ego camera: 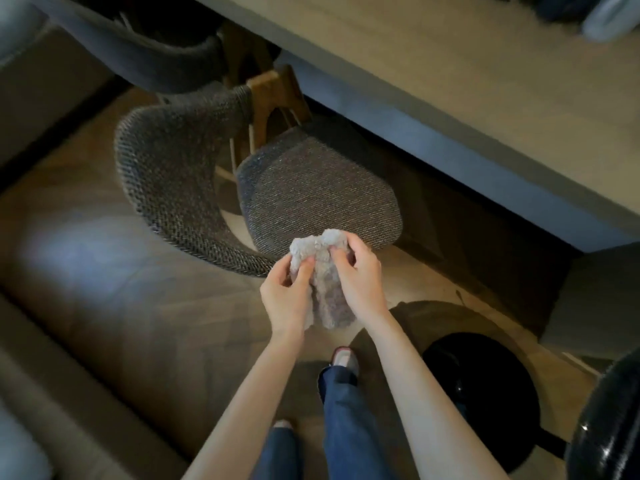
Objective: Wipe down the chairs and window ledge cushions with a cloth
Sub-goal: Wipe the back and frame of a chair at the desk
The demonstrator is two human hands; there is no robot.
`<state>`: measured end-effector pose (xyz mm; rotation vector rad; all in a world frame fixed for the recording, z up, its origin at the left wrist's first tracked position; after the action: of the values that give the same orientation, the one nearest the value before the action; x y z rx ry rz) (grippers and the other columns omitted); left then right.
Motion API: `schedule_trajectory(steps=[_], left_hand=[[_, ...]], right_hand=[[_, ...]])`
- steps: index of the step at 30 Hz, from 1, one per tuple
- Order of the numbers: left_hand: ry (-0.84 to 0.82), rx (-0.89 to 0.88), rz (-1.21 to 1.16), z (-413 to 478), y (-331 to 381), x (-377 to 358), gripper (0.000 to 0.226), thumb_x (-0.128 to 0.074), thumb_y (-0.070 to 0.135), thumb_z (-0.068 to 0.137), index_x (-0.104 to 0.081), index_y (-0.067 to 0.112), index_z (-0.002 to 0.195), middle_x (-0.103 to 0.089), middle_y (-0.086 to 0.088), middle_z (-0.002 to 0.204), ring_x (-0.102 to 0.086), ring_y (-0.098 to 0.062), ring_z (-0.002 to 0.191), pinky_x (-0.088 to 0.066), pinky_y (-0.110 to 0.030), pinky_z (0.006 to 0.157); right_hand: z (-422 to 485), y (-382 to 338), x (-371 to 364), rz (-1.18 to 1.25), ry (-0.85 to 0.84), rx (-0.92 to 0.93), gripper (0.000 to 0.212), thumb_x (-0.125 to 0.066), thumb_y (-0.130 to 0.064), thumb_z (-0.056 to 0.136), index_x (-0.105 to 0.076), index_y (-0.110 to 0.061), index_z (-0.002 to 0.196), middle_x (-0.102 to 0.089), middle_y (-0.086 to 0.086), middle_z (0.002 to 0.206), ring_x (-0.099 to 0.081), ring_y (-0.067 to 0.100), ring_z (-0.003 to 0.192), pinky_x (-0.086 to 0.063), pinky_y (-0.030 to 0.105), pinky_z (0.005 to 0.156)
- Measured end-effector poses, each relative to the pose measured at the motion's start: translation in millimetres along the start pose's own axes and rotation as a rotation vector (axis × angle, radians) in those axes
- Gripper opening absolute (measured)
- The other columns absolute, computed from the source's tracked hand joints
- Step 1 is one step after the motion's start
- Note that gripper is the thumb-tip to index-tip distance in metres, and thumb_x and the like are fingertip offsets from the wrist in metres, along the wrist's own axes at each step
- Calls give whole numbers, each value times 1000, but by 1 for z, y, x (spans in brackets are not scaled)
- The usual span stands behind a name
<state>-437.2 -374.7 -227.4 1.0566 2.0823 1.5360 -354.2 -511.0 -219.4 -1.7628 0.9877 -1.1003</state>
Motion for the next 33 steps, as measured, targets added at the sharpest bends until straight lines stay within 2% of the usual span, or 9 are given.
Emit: schedule_trajectory(steps=[3,6,9,12,16,20,28,30,33], left_hand=[[-81,-66,59,3,42,23,30,-68,29,86,-64,25,115,-68,16,103,-63,3,97,-51,-15,80],[-92,-175,125,11,79,65,25,-64,25,89,-61,30,113,-66,18,103,-61,7,96,-48,-9,79],[-46,-261,211,31,106,118,25,-61,13,92,-61,24,114,-67,9,105,-61,5,93,-46,-7,79],[-84,-370,384,61,128,162,33,-61,7,90,-60,25,118,-64,7,111,-61,4,91,-45,-5,79],[-248,-584,725,118,148,192,47,-62,1,87,-57,23,128,-57,1,123,-56,-21,111,-47,-33,94],[-533,-733,1012,182,151,194,61,-64,3,86,-45,22,141,-45,-6,141,-43,-30,126,-37,-42,105],[-975,-967,1595,255,120,164,69,-51,32,96,-10,37,151,-2,1,160,2,-25,147,-16,-47,118],[-995,-1073,1669,265,116,154,69,-49,36,96,-7,38,151,0,2,160,4,-24,147,-8,-48,118],[-994,-1225,1688,284,117,137,63,-46,40,96,-13,37,150,-10,1,159,0,-23,148,0,-51,117]], right_hand=[[-7,-44,-5,-14,-2,61,28,-45,-29,100,-48,-30,128,-50,-29,108,-49,-19,99,-38,-4,74],[-12,-78,-18,-2,-23,113,21,-44,-27,101,-44,-33,121,-53,-20,110,-52,-8,104,-43,8,82],[-10,-103,-40,7,-65,143,20,-43,-24,101,-43,-34,118,-53,-23,109,-53,-7,104,-45,21,90],[-2,-127,-75,-47,-116,189,25,-41,-28,102,-42,-36,125,-50,-27,109,-54,-8,99,-45,16,84],[16,-159,-136,-148,-146,272,22,-41,-35,102,-47,-33,123,-56,-17,92,-57,-1,77,-42,16,67],[29,-165,-202,-266,-158,227,23,-47,-45,97,-54,-36,117,-52,-12,108,-53,-1,95,-42,18,76],[29,-140,-256,-250,156,-10,39,-63,-48,86,-54,-35,122,-43,-13,115,-52,2,98,-44,20,81],[35,-137,-269,-279,214,-27,46,-68,-46,83,-54,-31,124,-42,-12,115,-51,5,101,-40,15,81],[47,-134,-285,-427,299,-19,53,-74,-44,78,-57,-24,124,-50,-3,119,-50,18,109,-43,27,85]])
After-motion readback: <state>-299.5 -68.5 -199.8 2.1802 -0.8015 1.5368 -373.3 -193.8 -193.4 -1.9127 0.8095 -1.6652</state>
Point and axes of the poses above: each hand's wrist, its own z-axis towards the middle knuckle, its own x-axis out of the back of the hand, y = z × x, the point moved 10 cm from there along z, towards the middle knuckle
